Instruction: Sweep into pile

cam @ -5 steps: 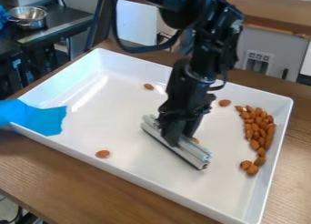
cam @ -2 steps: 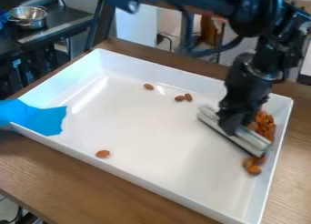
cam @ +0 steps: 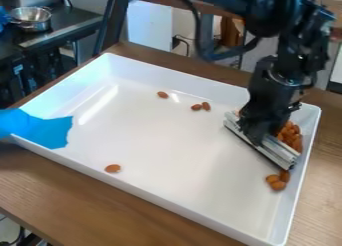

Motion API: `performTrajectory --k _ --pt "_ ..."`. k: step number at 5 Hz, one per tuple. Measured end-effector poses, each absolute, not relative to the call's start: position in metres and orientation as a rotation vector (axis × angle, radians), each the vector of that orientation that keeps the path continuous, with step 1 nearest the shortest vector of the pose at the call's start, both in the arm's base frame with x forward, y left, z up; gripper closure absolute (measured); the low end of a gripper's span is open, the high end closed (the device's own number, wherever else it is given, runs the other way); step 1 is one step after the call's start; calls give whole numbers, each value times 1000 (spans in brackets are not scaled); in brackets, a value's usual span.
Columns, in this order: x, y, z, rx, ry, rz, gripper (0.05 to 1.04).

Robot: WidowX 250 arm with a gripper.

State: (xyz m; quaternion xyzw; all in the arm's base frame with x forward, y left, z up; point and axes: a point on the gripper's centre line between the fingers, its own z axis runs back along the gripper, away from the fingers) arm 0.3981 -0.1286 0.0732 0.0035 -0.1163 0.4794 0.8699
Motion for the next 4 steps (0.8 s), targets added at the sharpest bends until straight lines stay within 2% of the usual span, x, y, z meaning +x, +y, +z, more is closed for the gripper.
performTrajectory --k 1,2,3,4 --pt "385 -108 104 -86 -248 930 727" --pt "374 -67 132 -203 -297 873 727" --pt "365 -35 145 -254 -349 802 727" --pt "363 -7 136 -183 -372 698 727"
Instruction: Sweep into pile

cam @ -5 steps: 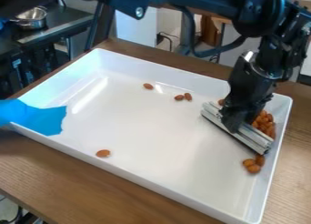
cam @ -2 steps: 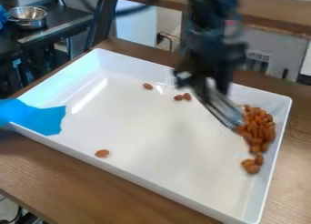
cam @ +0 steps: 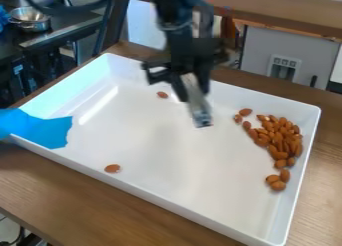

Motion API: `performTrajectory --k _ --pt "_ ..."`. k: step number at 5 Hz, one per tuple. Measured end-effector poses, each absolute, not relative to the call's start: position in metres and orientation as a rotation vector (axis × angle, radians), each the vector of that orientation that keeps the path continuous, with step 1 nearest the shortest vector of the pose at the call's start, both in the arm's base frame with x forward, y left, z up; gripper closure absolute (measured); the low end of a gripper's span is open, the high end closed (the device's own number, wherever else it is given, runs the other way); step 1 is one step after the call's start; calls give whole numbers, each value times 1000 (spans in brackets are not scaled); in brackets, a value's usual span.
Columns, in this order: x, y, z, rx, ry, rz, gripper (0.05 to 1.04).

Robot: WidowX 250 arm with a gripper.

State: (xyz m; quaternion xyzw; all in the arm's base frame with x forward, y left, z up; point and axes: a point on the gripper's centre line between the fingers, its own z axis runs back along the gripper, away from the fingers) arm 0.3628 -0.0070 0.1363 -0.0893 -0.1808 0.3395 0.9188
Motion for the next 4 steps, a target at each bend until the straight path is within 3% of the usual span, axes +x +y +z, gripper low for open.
performTrajectory --k 2,4 --pt "361 49 112 20 -405 475 727" --pt "335 77 90 198 -314 274 727"
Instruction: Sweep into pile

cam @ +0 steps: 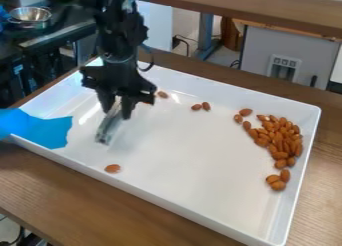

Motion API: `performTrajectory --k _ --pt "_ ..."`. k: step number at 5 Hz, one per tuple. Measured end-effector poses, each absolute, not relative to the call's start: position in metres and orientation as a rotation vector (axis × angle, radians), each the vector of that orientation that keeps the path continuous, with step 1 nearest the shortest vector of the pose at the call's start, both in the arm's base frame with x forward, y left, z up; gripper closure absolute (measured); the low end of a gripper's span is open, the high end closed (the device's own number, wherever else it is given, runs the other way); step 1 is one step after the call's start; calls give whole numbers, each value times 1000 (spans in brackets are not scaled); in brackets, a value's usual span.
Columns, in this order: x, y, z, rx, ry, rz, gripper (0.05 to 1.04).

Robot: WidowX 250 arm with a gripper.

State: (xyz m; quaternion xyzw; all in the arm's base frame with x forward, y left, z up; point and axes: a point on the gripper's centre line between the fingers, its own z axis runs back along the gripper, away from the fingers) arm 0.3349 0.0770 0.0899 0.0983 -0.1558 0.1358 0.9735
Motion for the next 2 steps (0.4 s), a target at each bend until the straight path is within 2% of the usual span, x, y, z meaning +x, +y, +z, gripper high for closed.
performTrajectory --k 1,2 --pt "319 76 90 214 -310 218 727" --pt "310 71 77 226 -297 198 727"
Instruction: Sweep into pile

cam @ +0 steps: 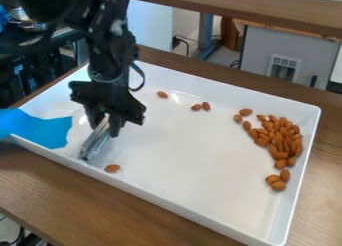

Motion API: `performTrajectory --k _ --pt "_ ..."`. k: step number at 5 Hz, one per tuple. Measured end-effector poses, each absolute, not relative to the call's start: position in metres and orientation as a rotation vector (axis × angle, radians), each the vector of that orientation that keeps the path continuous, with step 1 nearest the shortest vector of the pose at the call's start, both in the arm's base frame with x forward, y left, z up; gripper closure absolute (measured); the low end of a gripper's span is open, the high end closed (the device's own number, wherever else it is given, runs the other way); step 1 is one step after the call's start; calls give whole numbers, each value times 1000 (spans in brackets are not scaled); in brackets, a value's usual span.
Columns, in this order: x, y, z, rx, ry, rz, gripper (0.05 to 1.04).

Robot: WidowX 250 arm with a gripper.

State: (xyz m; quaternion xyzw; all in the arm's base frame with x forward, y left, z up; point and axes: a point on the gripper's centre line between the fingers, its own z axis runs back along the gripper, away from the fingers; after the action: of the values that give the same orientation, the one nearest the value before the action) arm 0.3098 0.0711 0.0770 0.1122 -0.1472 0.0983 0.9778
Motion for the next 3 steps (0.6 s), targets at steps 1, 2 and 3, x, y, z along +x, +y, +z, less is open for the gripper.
performTrajectory --k 1,2,3 --pt "309 57 71 236 -310 182 727" --pt "308 51 69 246 -320 196 727" --pt "306 37 68 248 -313 219 727"
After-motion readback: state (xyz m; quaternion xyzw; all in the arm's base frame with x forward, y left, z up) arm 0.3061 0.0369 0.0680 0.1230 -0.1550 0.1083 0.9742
